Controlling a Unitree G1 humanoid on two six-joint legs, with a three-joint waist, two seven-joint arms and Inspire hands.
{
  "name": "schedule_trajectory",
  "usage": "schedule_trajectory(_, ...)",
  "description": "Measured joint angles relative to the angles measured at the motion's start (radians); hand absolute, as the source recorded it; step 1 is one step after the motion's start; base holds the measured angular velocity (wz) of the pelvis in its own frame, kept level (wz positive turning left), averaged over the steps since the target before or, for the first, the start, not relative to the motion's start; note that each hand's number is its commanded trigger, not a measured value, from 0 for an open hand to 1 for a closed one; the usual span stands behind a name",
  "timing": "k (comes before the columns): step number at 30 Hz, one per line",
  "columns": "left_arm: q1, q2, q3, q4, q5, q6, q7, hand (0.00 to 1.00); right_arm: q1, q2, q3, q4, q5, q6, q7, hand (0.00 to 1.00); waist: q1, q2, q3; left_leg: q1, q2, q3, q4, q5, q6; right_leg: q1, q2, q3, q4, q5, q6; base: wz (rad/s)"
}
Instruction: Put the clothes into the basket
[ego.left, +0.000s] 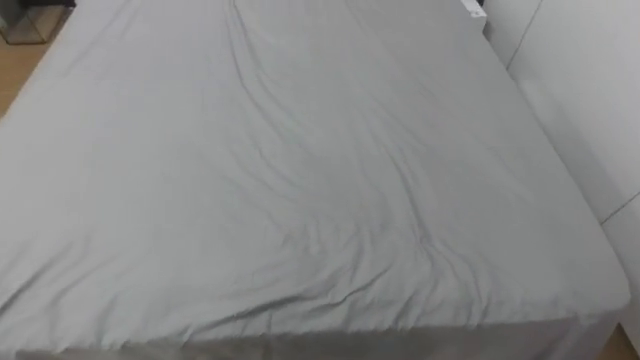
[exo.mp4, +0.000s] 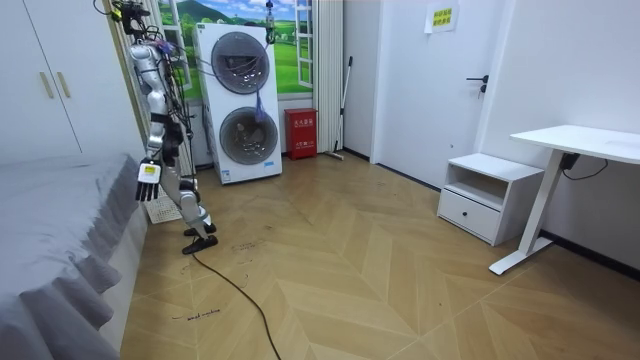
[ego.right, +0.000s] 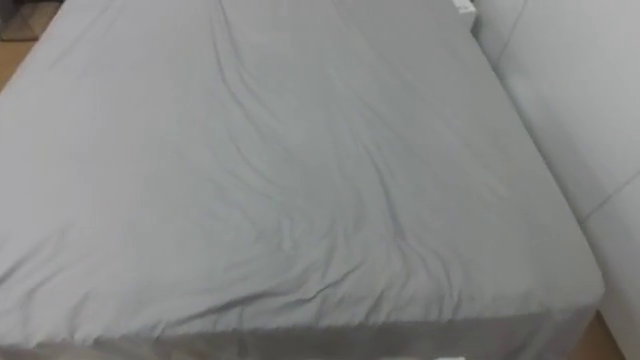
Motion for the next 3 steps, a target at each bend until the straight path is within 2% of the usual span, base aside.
schedule_trajectory(3, -0.005, -0.002, 0.0, 0.0, 0.008, 0.0, 0.013, 0.0, -0.001, 0.004, 0.017, 0.0, -0.01, 0.0, 0.01, 0.0, 0.001, 0.0, 0.0001, 0.0, -0.001, -0.002, -0.002, 0.0, 0.001, 0.0, -0.001, 0.001, 0.001, 0.0, 0.0, 0.03)
